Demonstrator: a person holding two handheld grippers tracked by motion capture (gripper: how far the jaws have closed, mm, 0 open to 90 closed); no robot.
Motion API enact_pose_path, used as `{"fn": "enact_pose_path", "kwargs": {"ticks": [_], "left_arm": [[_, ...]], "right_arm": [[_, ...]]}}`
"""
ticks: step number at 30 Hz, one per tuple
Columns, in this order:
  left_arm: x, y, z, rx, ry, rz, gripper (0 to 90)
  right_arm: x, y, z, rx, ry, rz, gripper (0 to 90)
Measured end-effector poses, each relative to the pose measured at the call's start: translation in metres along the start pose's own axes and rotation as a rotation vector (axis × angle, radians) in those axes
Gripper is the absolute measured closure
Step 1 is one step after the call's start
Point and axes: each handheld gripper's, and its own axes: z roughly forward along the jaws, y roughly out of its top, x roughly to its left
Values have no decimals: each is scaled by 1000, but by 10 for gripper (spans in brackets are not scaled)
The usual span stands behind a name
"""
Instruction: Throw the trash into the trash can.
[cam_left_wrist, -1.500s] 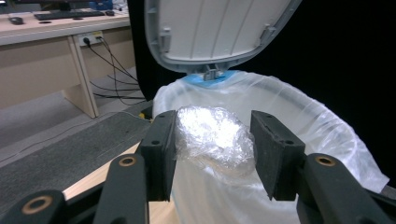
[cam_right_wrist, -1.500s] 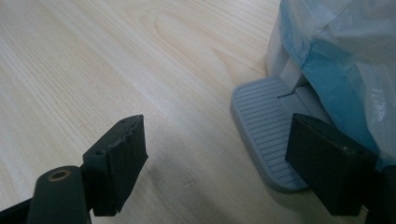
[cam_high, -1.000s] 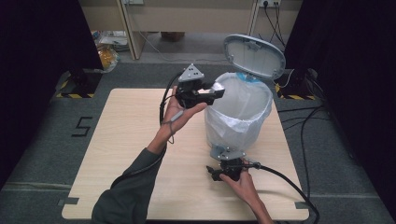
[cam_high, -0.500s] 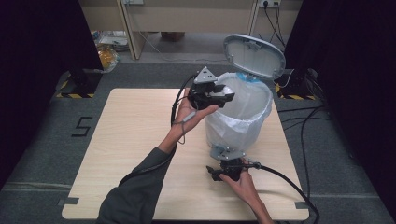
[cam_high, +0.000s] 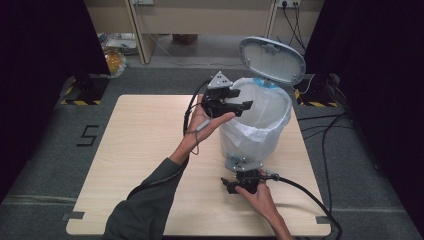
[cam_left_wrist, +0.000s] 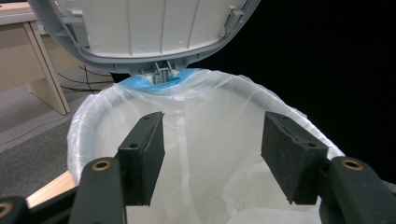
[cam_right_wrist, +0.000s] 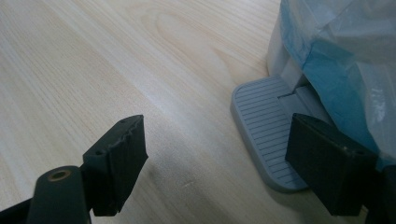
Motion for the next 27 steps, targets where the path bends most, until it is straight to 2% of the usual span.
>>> {"fn": "enact_pose_path", "kwargs": {"ticks": [17,27], "left_arm": [[5,0,-15,-4,7,0,380],[22,-8,-38,-12,35,-17,354]], "right_arm": [[0,0,0,0,1,0,202],[0,0,0,1,0,-1,202]]}}
